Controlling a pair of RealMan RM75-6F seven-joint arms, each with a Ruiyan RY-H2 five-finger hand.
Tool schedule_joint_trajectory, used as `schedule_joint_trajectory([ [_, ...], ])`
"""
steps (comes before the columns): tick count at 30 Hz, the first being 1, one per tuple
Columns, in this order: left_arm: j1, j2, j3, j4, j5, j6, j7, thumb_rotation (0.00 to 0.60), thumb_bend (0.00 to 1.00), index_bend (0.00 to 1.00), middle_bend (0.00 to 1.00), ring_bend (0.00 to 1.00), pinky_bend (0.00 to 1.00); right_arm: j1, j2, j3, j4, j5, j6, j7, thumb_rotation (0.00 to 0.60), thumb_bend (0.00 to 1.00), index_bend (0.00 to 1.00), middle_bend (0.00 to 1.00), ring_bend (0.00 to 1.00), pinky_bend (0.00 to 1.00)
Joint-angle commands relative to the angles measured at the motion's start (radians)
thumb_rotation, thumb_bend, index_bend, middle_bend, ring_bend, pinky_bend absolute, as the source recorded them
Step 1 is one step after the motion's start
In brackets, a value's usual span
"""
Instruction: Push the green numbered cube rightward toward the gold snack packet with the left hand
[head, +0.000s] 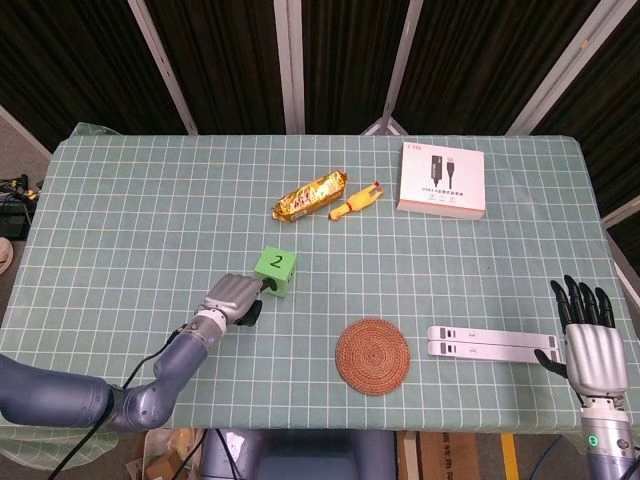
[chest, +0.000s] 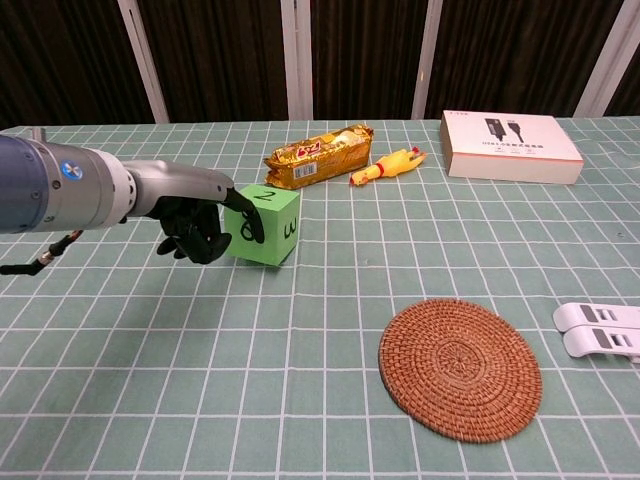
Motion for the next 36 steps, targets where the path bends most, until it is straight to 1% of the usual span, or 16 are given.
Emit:
schedule_joint_trajectory([
  [1,-0.012,-0.018,-0.006,0.007,-0.011,0.003,0.015,0.6,0.88,0.24,0.85,0.71,0.71,0.001,-0.001,0.0,0.001,0.001,-0.002,-0.001,0.6,0.07,0.05,0.0,0.0,0.0],
  [17,-0.039,-0.078,-0.033,0.023,-0.028,0.042,0.061,0.6,0.87,0.24,0.85,0.71,0.71,0.003,0.0,-0.001,0.002,0.001,-0.006,0.005,0.6,0.07,0.05,0.0,0.0,0.0],
  [23,-0.048,-0.103,-0.062,0.042,-0.048,0.03,0.056,0.6,0.87,0.24,0.85,0.71,0.71,0.008,-0.003,-0.004,0.004,0.004,-0.018,-0.004,0.6,0.07,0.05,0.0,0.0,0.0],
  [27,-0.061,-0.132,-0.059,0.066,-0.045,0.056,0.087,0.6,0.87,0.25,0.85,0.71,0.71,0.009,-0.004,-0.004,0.003,0.006,-0.02,-0.007,0.6,0.07,0.05,0.0,0.0,0.0],
  [32,-0.061,-0.159,-0.075,0.079,-0.052,0.086,0.093,0.6,0.86,0.25,0.85,0.71,0.71,0.013,-0.007,-0.006,0.004,0.011,-0.03,-0.015,0.6,0.07,0.05,0.0,0.0,0.0],
  [36,-0.067,-0.173,-0.076,0.094,-0.057,0.11,0.121,0.6,0.86,0.25,0.86,0.71,0.71,0.017,-0.006,-0.008,0.002,0.016,-0.042,-0.015,0.6,0.07,0.05,0.0,0.0,0.0],
])
